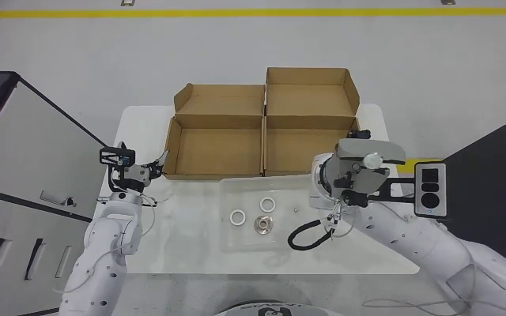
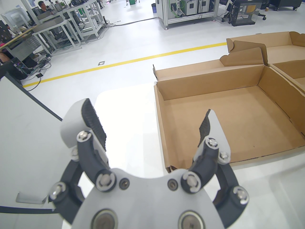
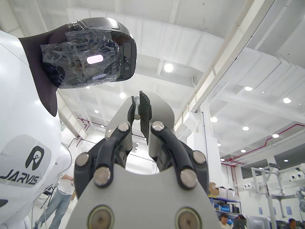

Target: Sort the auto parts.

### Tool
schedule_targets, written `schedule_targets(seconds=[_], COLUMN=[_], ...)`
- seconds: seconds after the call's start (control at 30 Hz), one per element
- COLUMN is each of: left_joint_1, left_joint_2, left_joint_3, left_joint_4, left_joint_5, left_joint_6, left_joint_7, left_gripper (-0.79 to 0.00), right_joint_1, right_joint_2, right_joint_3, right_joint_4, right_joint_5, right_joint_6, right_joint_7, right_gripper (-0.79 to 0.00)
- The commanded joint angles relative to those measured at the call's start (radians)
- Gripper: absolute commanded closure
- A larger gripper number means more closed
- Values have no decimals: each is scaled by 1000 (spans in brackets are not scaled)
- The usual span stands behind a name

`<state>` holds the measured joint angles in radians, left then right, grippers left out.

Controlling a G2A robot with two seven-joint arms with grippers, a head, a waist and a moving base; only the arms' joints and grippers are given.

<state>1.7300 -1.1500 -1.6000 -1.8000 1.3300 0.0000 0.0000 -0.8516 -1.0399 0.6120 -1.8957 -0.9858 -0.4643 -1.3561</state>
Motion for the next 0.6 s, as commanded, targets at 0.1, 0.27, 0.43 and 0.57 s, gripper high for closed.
schedule_targets(seconds=[0.1, 0.27, 0.43, 0.57], left_joint_1=[0, 0, 0, 0], left_joint_2=[0, 0, 0, 0], left_joint_3=[0, 0, 0, 0], left_joint_4=[0, 0, 0, 0], left_joint_5=[0, 0, 0, 0], left_joint_6=[0, 0, 0, 0], left_joint_7=[0, 0, 0, 0], left_gripper=[-785, -785, -785, -785], right_joint_1=[0, 0, 0, -21], right_joint_2=[0, 0, 0, 0], right_joint_3=[0, 0, 0, 21], right_joint_4=[0, 0, 0, -11], right_joint_5=[0, 0, 0, -6], right_joint_6=[0, 0, 0, 20], right_joint_7=[0, 0, 0, 68], right_gripper=[0, 0, 0, 0])
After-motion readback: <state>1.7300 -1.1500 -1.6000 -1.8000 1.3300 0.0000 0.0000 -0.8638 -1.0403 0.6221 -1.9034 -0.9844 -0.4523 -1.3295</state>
